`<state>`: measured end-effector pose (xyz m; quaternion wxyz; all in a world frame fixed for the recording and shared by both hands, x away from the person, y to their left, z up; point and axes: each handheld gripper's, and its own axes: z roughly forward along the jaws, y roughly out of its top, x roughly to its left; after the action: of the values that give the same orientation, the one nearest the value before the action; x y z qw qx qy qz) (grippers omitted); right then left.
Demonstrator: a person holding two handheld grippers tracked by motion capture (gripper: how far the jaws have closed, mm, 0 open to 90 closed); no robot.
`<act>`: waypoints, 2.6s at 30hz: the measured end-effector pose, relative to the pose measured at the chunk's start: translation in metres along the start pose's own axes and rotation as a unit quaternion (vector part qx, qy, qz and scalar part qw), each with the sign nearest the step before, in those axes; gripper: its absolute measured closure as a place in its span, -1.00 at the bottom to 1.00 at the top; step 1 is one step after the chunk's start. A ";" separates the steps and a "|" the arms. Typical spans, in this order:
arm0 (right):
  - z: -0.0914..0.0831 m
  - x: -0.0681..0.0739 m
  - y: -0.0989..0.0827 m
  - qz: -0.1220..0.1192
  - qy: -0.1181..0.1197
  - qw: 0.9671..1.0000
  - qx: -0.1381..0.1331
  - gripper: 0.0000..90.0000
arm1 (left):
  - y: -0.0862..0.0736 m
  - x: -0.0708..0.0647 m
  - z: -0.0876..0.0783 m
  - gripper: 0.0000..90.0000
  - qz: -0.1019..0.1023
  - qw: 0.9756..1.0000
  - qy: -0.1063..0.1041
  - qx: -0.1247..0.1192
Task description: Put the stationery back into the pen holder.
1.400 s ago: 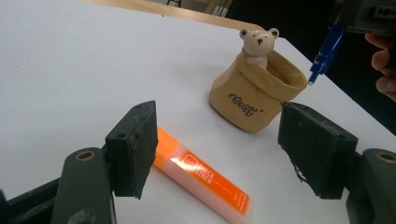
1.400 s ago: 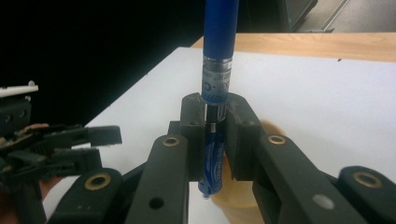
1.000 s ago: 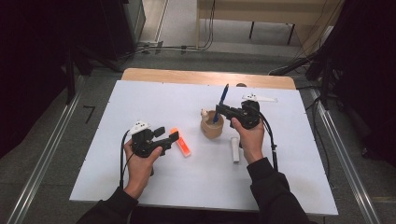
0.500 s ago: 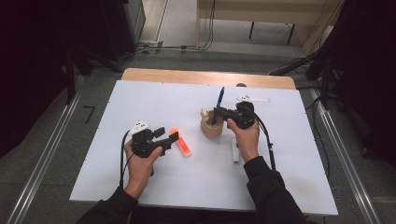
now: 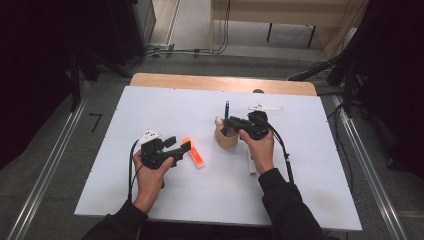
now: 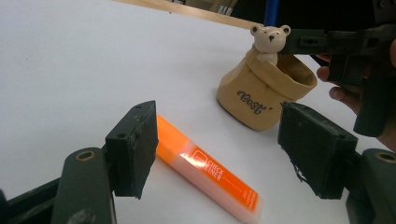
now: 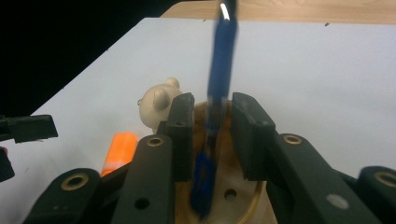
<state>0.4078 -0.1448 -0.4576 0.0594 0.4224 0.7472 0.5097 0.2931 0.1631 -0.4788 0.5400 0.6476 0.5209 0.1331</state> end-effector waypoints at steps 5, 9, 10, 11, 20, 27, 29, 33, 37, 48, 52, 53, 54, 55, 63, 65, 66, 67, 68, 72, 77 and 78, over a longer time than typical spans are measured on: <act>-0.005 0.001 0.001 -0.003 -0.004 1.000 -0.005 0.31 | 0.000 0.000 0.000 -0.35 0.000 1.000 0.000 0.001; -0.010 0.003 0.001 -0.006 -0.007 1.000 -0.008 0.14 | 0.000 0.000 0.000 -0.35 0.000 1.000 0.000 0.001; -0.011 0.003 0.000 -0.006 -0.008 1.000 -0.008 0.09 | 0.000 0.000 0.000 -0.35 0.000 1.000 0.000 0.002; -0.012 0.004 0.000 -0.008 -0.010 1.000 -0.007 0.04 | -0.001 -0.001 0.000 -0.35 0.000 1.000 0.000 0.002; -0.027 0.009 -0.003 -0.016 -0.036 0.999 -0.020 -0.44 | 0.000 -0.001 0.000 -0.35 0.000 1.000 0.002 0.001; -0.036 0.008 -0.017 -0.019 -0.050 0.999 -0.009 -0.51 | -0.001 -0.001 0.000 -0.35 0.000 1.000 0.003 0.000; -0.040 0.007 -0.021 -0.022 -0.054 0.998 -0.006 -0.51 | -0.001 -0.001 0.000 -0.35 0.000 1.000 0.003 0.000; -0.046 0.007 -0.029 -0.023 -0.062 0.998 -0.005 -0.51 | -0.001 -0.001 0.000 -0.35 0.003 1.000 0.003 0.003; -0.053 0.005 -0.034 -0.023 -0.068 0.997 -0.005 -0.51 | -0.001 -0.001 0.000 -0.35 0.003 1.000 0.003 0.003; -0.068 0.004 -0.049 -0.025 -0.081 0.996 -0.001 -0.50 | -0.002 -0.002 0.001 -0.35 0.004 1.000 0.005 0.005; -0.072 0.004 -0.056 -0.027 -0.085 0.996 0.005 -0.50 | -0.002 -0.002 0.001 -0.35 0.005 1.000 0.006 0.005; -0.073 0.004 -0.059 -0.029 -0.086 0.996 0.007 -0.50 | -0.002 -0.001 0.001 -0.35 0.005 1.000 0.006 0.006; -0.074 0.005 -0.061 -0.029 -0.088 0.996 0.009 -0.50 | -0.002 -0.001 0.001 -0.35 0.005 1.000 0.006 0.006; -0.075 0.005 -0.064 -0.031 -0.091 0.995 0.011 -0.50 | -0.002 -0.001 0.001 -0.35 0.006 1.000 0.007 0.006; -0.078 0.006 -0.079 -0.034 -0.098 0.994 0.028 -0.50 | -0.003 -0.001 0.001 -0.35 0.006 1.000 0.008 0.007; -0.079 0.007 -0.081 -0.033 -0.100 0.994 0.030 -0.50 | -0.003 -0.001 0.001 -0.35 0.007 1.000 0.009 0.007; -0.080 0.007 -0.082 -0.032 -0.101 0.994 0.030 -0.50 | -0.003 -0.001 0.001 -0.35 0.007 1.000 0.009 0.007; -0.081 0.007 -0.083 -0.031 -0.100 0.994 0.030 -0.50 | -0.003 -0.001 0.001 -0.35 0.007 1.000 0.010 0.007; -0.081 0.008 -0.085 -0.031 -0.101 0.994 0.031 -0.50 | -0.003 -0.001 0.001 -0.35 0.007 1.000 0.010 0.007; -0.084 0.012 -0.092 -0.037 -0.103 0.993 0.037 -0.50 | -0.003 0.000 0.001 -0.35 0.008 1.000 0.011 0.008; -0.086 0.014 -0.099 -0.044 -0.116 0.991 0.040 -0.50 | -0.003 -0.001 0.001 -0.35 0.009 1.000 0.012 0.008; -0.086 0.014 -0.100 -0.044 -0.119 0.991 0.040 -0.50 | -0.003 -0.001 0.001 -0.35 0.009 1.000 0.012 0.008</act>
<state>0.2971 -0.2090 -0.4934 0.1532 0.4489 0.7723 0.4225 0.2918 0.1614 -0.4814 0.5276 0.6548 0.5224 0.1412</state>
